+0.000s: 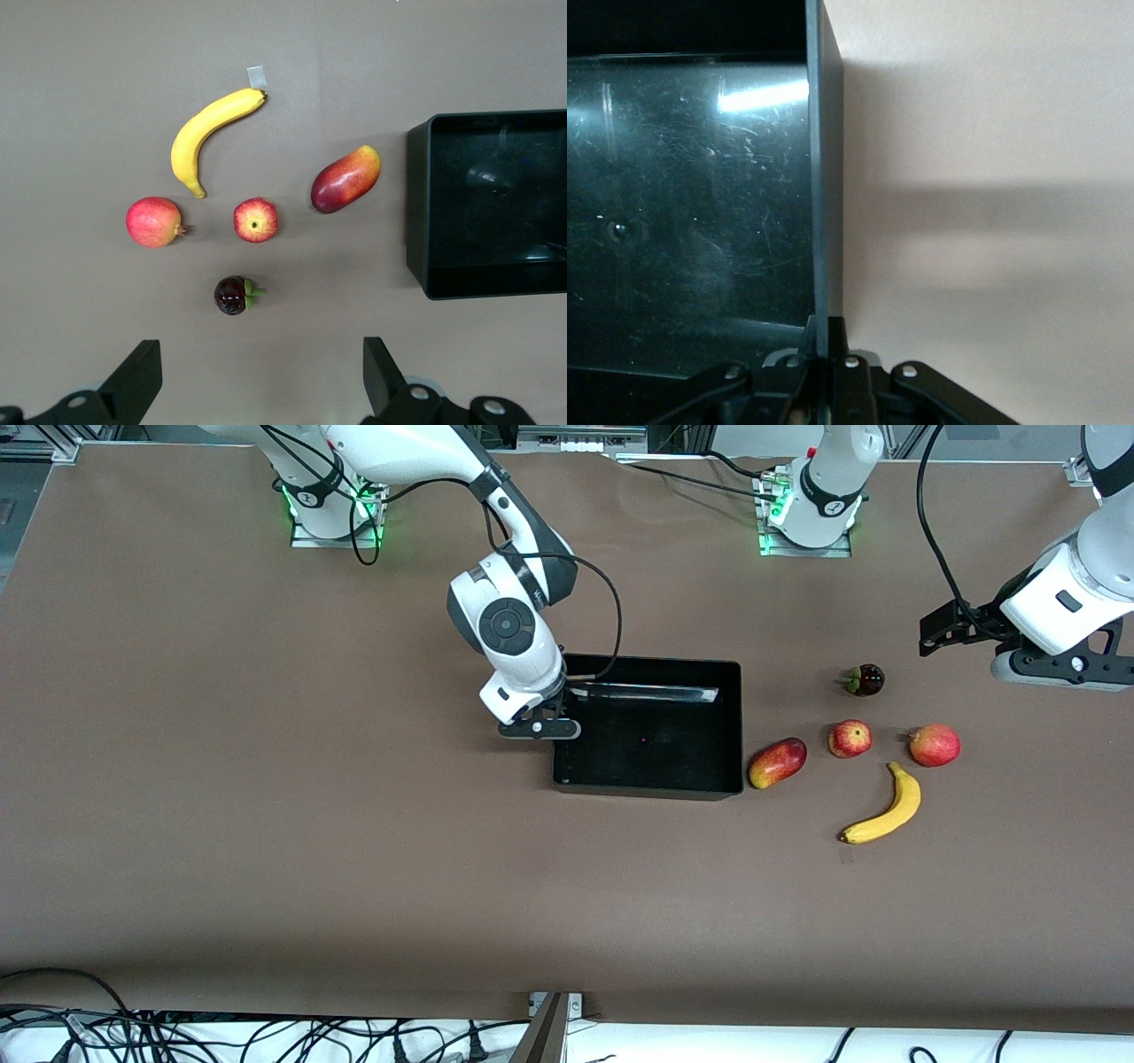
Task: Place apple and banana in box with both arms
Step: 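Slide the black box across the table toward the fruit with the right gripper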
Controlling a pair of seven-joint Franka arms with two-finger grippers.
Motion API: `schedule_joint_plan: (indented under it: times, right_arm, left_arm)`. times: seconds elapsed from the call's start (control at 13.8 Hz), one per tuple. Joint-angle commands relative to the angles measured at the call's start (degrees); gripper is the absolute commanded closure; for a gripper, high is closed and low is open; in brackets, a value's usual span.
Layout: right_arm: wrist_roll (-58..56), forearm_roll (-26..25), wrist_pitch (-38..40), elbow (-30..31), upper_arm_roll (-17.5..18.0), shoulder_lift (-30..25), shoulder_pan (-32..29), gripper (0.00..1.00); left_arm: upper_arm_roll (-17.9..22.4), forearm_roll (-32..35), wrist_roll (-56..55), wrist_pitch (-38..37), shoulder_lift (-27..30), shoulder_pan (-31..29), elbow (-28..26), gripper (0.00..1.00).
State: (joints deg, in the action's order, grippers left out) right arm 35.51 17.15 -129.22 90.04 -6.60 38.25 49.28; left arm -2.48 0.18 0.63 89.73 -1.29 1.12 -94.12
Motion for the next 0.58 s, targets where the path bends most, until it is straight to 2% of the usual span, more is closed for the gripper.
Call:
schedule_joint_plan:
  times: [0.0,0.07,0.29,0.51]
  right_arm:
    - [0.7,0.6,-0.4,-1.5,-0.9,0.8,1.3,0.53]
    - [0.7,0.3,-0.4,-1.4,-1.0,0.8,1.3,0.01]
    - [-0.2,-0.5,0.8,-1.8,-2.5,-1.1,0.9,0.0]
    - [-1.9,-2.6,5.7,-2.1,-9.2,-7.1,0.9,0.0]
  left_arm:
    - [0.1,0.0,0.4,-2.1,-1.0,0.0,2.0,0.0]
    - [0.1,0.0,0.4,-2.2,-1.0,0.0,2.0,0.0]
    - [0.1,0.0,0.6,-4.6,-2.7,0.0,2.0,0.0]
    - [0.2,0.2,0.7,-11.7,-3.2,-0.2,1.6,0.0]
